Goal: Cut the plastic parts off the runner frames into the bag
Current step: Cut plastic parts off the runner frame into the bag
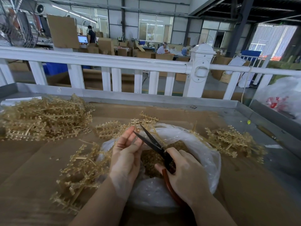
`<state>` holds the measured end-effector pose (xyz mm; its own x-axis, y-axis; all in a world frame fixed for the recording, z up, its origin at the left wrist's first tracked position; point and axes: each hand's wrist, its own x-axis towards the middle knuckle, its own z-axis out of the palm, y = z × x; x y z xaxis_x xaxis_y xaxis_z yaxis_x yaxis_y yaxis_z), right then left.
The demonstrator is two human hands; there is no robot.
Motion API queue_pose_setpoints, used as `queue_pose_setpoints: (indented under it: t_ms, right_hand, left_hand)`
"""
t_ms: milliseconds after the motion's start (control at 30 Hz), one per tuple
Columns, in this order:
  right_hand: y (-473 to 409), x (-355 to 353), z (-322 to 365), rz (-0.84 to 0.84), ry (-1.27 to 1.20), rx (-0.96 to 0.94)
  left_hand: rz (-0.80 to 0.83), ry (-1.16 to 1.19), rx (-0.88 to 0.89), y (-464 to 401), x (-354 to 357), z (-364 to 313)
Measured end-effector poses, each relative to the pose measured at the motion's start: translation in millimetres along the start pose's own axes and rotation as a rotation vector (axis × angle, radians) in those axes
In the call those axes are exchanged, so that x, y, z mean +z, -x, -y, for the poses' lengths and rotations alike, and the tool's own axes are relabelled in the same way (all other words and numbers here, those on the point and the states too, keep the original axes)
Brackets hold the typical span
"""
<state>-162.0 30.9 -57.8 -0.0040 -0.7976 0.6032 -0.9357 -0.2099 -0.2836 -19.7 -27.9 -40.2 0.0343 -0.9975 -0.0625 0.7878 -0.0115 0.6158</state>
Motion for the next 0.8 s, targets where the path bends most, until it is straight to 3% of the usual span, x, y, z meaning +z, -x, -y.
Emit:
queue_pose_setpoints:
  t_ms: [500, 800]
  right_hand:
    - [-0.1, -1.3, 1.1, 0.011, -0.029, -0.026]
    - [-2.2, -1.8, 2.4, -0.006, -0.042, -0.03]
  left_hand:
    - [0.06, 0.109, -0.024, 0.1, 1.7, 4.7]
    - [0.079, 0.0, 0.026, 2.6, 6.5, 5.1]
